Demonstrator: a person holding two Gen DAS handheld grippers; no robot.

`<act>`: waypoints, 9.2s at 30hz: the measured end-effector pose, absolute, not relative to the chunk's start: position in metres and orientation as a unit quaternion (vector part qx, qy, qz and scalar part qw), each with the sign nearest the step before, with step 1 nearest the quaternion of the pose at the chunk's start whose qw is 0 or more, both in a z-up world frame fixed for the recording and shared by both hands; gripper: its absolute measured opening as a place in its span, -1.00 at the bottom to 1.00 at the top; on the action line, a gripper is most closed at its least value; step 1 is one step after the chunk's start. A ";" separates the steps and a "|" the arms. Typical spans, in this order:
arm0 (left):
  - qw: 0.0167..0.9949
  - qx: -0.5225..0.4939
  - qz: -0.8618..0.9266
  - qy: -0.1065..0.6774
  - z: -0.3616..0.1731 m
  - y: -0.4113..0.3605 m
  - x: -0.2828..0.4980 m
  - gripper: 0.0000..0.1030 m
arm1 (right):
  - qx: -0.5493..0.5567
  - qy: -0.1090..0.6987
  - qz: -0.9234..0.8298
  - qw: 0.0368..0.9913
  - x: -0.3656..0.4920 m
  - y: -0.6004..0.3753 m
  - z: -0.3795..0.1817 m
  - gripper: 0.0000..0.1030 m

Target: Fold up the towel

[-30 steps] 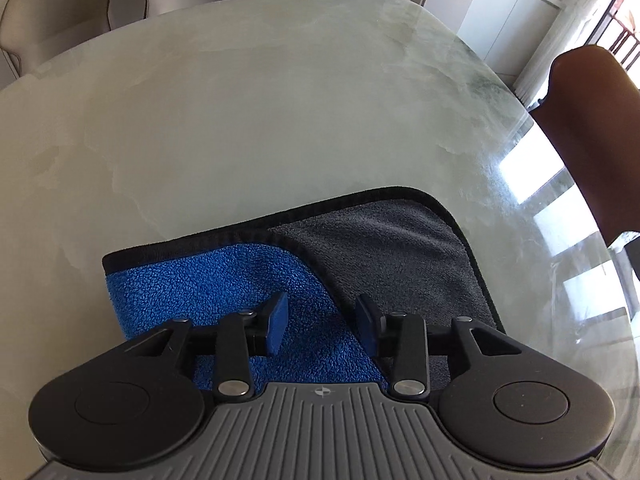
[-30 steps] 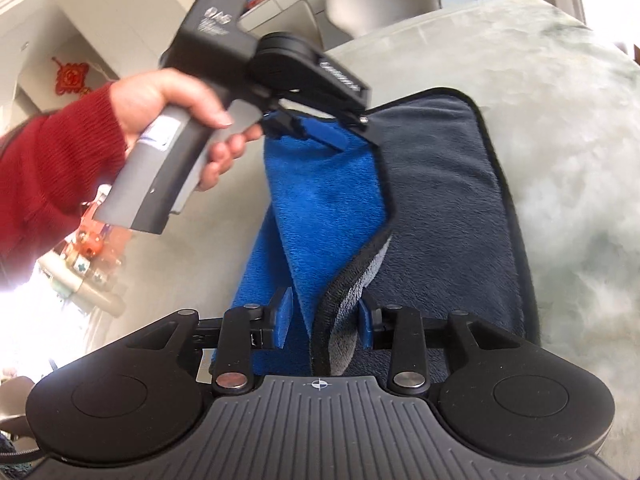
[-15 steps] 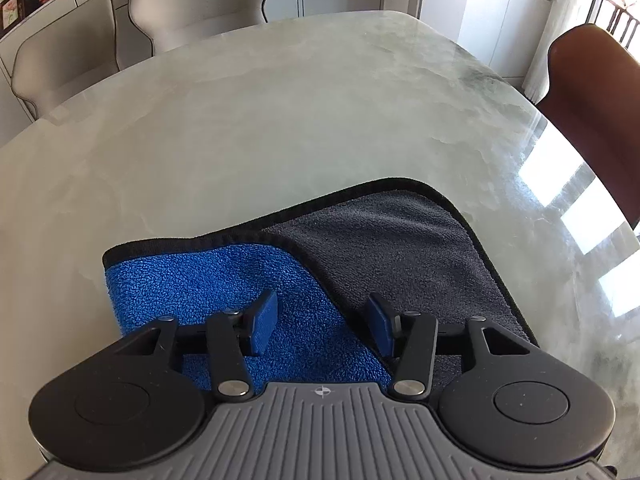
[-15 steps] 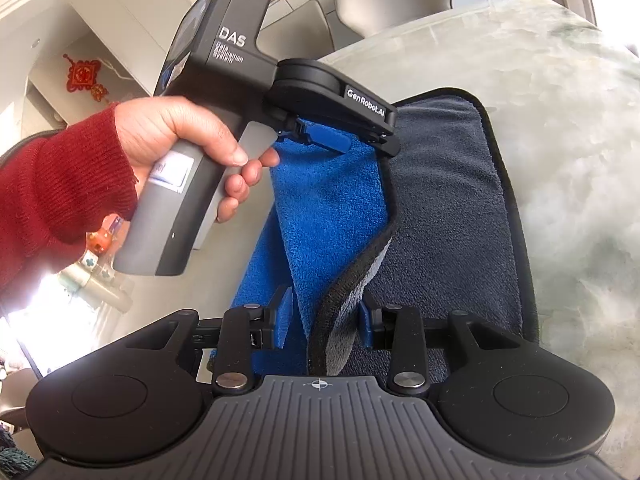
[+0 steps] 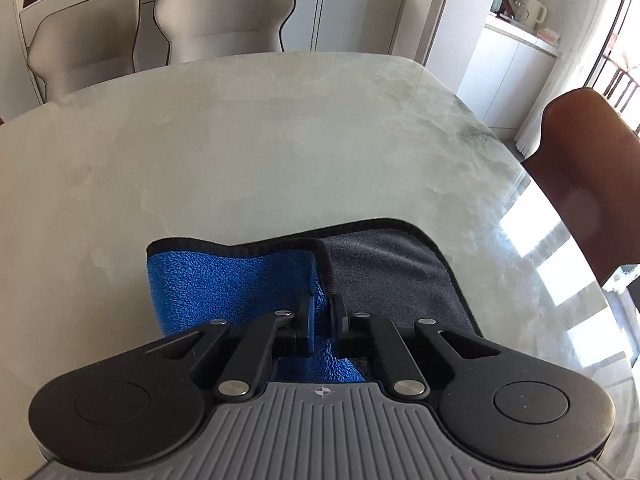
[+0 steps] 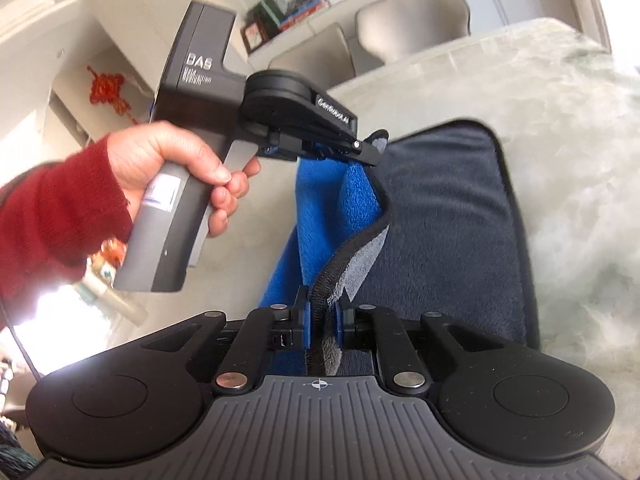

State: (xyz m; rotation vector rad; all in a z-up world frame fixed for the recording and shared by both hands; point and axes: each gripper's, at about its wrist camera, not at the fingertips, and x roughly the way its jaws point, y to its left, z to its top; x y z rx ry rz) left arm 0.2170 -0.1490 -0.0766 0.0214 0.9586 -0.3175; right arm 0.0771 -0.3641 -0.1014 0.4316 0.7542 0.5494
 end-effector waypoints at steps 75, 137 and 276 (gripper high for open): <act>0.875 0.036 -0.224 0.427 -0.083 -0.226 0.230 -0.01 | 0.327 0.390 0.127 0.852 0.054 -0.423 -0.137 -0.91; 0.849 -0.081 -0.183 0.489 -0.103 -0.052 0.056 0.28 | 0.154 0.416 0.121 0.888 0.050 -0.420 -0.113 -0.36; 0.879 0.091 -0.288 0.370 -0.071 -0.085 0.220 -0.70 | -0.138 0.354 0.307 0.873 0.245 -0.358 -0.067 -0.79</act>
